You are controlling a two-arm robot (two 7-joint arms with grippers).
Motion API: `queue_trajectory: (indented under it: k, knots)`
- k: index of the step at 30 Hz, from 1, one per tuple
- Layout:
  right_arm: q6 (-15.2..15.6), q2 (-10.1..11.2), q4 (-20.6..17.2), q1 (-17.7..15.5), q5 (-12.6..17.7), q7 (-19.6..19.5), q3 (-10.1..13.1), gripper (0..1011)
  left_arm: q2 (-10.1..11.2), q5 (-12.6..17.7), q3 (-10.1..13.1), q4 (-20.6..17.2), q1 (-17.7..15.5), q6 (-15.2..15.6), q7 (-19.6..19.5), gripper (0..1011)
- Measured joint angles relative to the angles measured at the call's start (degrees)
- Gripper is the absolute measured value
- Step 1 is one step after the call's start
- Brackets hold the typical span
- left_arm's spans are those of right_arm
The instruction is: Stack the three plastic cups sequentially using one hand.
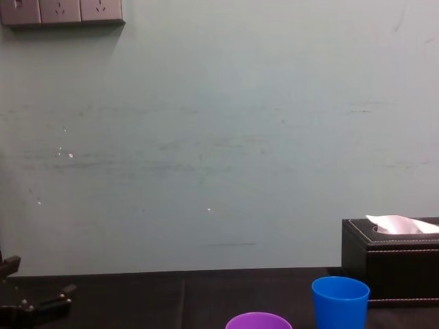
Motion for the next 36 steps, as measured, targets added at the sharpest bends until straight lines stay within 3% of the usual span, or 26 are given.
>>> queue_trajectory:
  k: [11,21,29,36]
  knots:
    - [-3.59,5.18,-3.62,-6.26,5.38,9.79,3.62,1003,0.00,0.00,0.00,0.00,0.00,0.00,0.00,1010]
    - [-6.58,7.67,-3.36,-9.92,6.23,16.78,4.43,1003,0.00,0.00,0.00,0.00,0.00,0.00,0.00,1010]
    - [-7.03,7.54,-2.52,-11.07,5.40,19.77,3.78,1003,0.00,0.00,0.00,0.00,0.00,0.00,0.00,1010]
    - [-6.21,5.86,-1.56,-10.55,4.13,21.45,2.31,1003,0.00,0.00,0.00,0.00,0.00,0.00,0.00,1010]
